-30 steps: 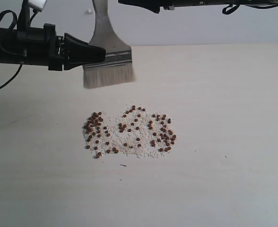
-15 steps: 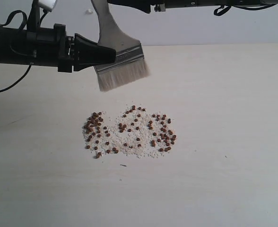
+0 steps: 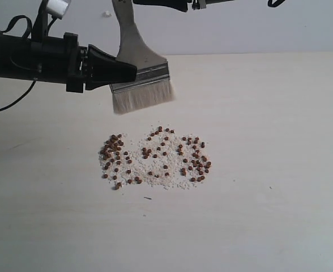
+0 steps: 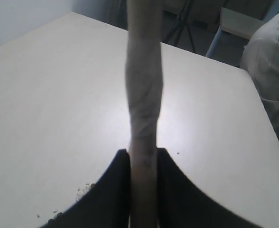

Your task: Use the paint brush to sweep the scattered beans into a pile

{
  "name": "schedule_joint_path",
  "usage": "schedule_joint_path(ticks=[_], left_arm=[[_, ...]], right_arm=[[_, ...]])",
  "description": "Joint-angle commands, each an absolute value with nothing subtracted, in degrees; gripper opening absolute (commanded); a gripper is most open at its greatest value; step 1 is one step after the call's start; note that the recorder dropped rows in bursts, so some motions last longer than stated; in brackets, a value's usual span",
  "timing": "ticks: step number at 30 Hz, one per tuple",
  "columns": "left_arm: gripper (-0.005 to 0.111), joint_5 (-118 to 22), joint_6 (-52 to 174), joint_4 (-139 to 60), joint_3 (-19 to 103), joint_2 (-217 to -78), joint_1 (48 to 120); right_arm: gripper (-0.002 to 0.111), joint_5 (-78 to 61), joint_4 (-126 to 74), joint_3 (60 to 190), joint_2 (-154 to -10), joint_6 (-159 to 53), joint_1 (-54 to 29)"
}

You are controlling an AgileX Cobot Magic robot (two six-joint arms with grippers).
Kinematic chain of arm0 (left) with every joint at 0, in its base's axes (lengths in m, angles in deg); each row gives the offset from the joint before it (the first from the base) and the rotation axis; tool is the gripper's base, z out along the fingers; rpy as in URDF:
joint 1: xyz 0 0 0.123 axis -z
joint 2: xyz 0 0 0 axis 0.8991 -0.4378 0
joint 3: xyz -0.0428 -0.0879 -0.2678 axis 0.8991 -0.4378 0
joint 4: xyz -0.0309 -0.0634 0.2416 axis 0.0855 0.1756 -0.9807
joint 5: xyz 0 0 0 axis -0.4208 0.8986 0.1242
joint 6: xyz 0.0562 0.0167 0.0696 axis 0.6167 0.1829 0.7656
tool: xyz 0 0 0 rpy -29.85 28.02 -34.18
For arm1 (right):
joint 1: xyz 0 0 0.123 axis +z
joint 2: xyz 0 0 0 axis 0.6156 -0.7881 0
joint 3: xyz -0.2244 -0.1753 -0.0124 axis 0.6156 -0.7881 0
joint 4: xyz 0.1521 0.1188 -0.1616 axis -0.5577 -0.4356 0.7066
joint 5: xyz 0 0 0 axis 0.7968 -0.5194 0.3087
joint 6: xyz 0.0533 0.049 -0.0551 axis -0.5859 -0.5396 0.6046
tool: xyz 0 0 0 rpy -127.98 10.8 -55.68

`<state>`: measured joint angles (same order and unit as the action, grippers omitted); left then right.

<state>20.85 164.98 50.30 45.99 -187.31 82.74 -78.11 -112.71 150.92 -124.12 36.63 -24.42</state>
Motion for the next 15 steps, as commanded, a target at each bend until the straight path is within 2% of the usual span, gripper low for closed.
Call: schedule_joint_path(ticks=[1, 9, 15], left_arm=[[0.000, 21.7, 164.7, 51.6, 46.1, -187.2, 82.8], [0.000, 21.7, 165.1, 51.3, 46.1, -187.2, 83.6], [0.000, 21.7, 165.0, 51.6, 46.1, -187.2, 83.9]], right_arm=[[0.061, -78.5, -112.6, 151.3, -123.7, 34.5, -24.1], [0.061, -78.5, -112.3, 151.3, -123.7, 34.9, -20.7], [0.046, -78.5, -112.3, 151.3, -123.7, 34.6, -20.7]])
